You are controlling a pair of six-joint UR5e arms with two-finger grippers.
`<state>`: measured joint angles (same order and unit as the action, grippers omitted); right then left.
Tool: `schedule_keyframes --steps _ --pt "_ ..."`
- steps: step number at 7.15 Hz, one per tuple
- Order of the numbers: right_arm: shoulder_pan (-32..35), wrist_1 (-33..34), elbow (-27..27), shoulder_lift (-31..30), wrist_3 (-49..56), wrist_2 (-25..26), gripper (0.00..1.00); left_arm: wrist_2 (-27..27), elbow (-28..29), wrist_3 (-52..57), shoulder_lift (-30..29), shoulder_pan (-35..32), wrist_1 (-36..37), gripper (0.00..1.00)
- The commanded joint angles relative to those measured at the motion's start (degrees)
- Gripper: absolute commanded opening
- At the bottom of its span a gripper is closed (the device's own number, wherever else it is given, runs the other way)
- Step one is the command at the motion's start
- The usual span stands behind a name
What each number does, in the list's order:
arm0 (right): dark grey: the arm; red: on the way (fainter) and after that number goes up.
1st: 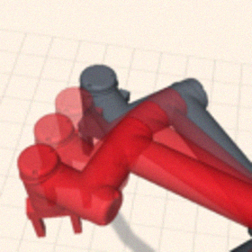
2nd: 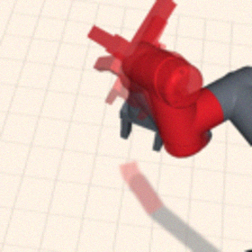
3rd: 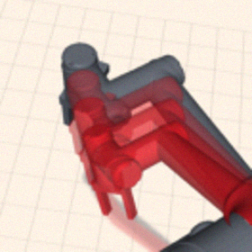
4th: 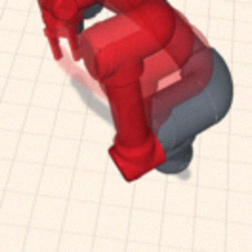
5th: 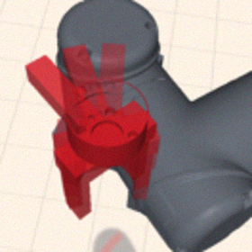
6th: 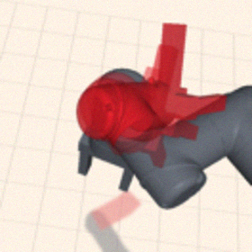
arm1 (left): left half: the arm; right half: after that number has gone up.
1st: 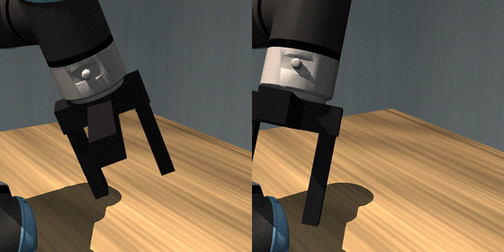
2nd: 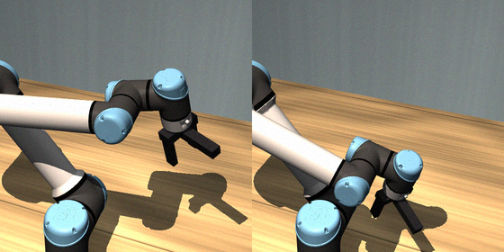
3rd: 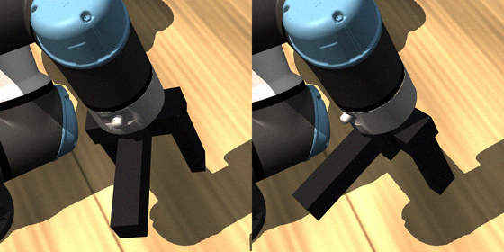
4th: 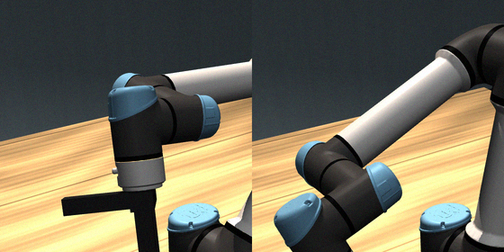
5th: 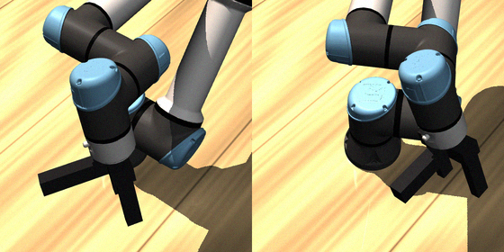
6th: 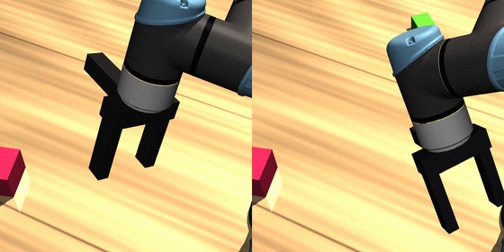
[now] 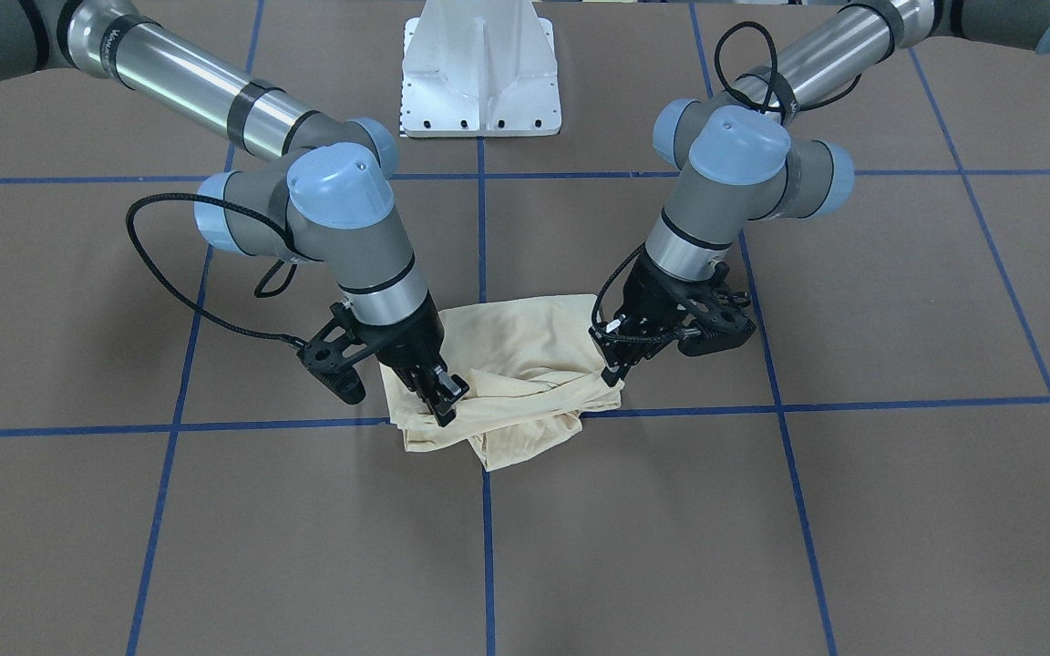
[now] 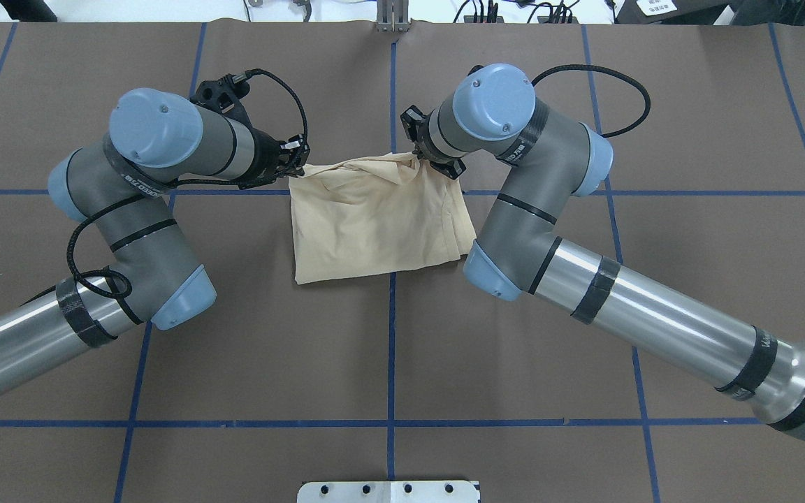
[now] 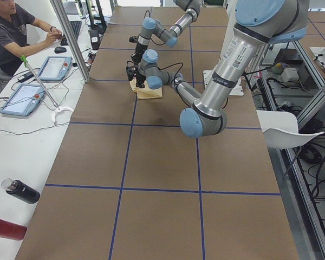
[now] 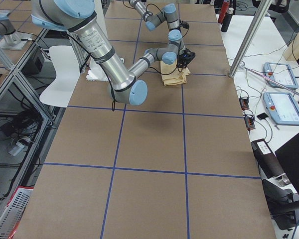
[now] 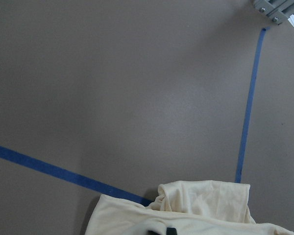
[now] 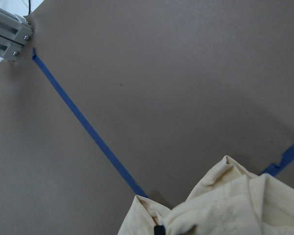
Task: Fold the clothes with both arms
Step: 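Lift the near edge with both grippers and fold it over toward the far edge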
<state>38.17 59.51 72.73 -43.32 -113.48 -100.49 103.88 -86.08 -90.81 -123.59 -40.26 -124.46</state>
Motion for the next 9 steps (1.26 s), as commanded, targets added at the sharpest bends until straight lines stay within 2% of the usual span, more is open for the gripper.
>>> schedule_keyframes --steps 1,2,3,4,5,7,8,9 --pt "0.0 -2.5 -3.7 0.9 0.0 0.0 0.00 0.0 2.1 -0.1 -0.2 -0.1 -2.9 0.00" --pt "0.0 -2.5 -3.9 0.9 0.0 0.0 0.00 0.0 3.8 -0.1 -0.2 -0.1 -5.8 0.00" --pt "0.0 -2.6 -3.9 0.9 0.0 0.0 0.32 0.0 4.3 -0.1 -0.2 -0.1 -7.2 0.28" --pt "0.0 -2.5 -3.9 1.3 0.0 0.3 0.99 -0.1 4.3 0.0 -0.2 -0.1 -7.3 0.88" --pt "0.0 -2.6 -4.3 1.5 0.0 0.4 1.00 -0.1 3.9 0.1 0.0 -0.1 -7.4 1.00" --pt "0.1 -2.7 -4.3 1.8 0.1 0.5 1.00 0.1 2.9 0.2 0.4 -0.4 -7.3 1.00" --pt "0.3 -2.6 -4.1 2.1 3.1 0.4 1.00 2.0 2.2 0.7 0.7 -1.5 -6.7 1.00" --pt "2.6 -1.8 -3.3 1.9 7.8 -1.9 1.00 4.5 -0.6 3.2 4.0 -3.7 -6.6 1.00"
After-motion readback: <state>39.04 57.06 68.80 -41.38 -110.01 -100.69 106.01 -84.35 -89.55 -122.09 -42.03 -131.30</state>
